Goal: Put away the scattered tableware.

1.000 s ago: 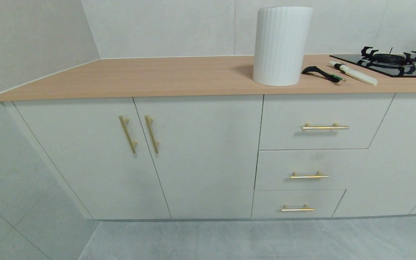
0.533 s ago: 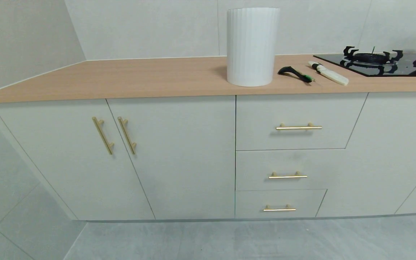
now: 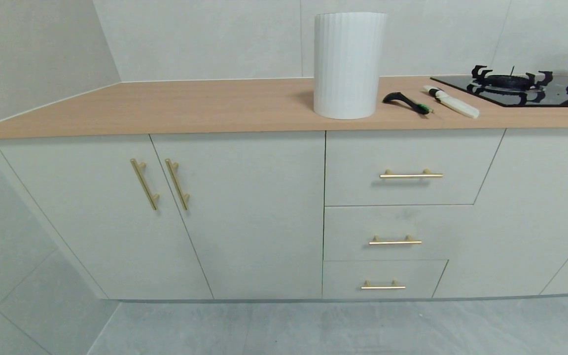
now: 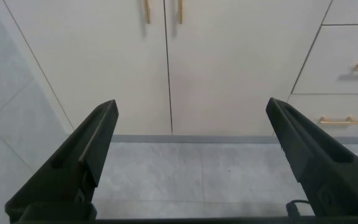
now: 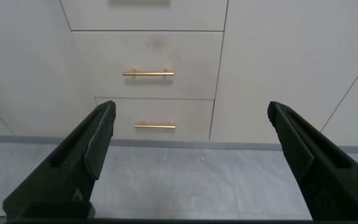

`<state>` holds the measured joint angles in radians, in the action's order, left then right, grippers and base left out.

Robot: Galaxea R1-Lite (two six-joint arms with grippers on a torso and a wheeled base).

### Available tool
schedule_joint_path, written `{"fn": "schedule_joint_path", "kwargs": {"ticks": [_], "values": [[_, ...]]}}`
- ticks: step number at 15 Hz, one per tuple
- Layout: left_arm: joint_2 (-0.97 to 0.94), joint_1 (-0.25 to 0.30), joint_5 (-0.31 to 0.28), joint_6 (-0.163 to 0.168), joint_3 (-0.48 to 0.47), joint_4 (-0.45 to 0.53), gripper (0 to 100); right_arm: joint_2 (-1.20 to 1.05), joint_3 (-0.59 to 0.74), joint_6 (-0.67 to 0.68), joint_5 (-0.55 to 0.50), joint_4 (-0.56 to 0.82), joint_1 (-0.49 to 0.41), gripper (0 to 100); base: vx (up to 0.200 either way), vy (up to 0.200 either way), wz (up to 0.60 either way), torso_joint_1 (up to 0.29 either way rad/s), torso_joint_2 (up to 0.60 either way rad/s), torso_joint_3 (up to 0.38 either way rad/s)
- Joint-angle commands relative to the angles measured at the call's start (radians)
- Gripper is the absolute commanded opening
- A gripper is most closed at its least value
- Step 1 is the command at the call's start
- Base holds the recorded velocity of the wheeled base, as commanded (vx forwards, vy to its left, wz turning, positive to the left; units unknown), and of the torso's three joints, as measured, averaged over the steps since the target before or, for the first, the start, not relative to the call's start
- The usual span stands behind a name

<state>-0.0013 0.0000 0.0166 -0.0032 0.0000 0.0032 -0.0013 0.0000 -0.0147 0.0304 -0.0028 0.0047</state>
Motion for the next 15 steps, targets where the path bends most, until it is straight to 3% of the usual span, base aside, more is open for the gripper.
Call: {"fn": "schedule_joint_path", "kwargs": {"ticks": [1, 2, 15], "values": [[0.001, 0.000, 0.000, 0.000, 0.000, 0.000, 100, 0.001, 0.000, -0.001, 0.000, 0.000, 0.000, 100, 0.200, 0.000, 0.00, -0.002, 0.01, -0.002], [0.001, 0.000, 0.000, 0.000, 0.000, 0.000, 100, 0.001, 0.000, -0.001, 0.000, 0.000, 0.000, 100, 0.200, 0.000, 0.00, 0.012, 0.01, 0.002], [0.001, 0.000, 0.000, 0.002, 0.000, 0.000, 100, 0.001, 0.000, -0.001, 0.000, 0.000, 0.000, 100, 0.000, 0.000, 0.00, 0.000, 0.00, 0.000]]}}
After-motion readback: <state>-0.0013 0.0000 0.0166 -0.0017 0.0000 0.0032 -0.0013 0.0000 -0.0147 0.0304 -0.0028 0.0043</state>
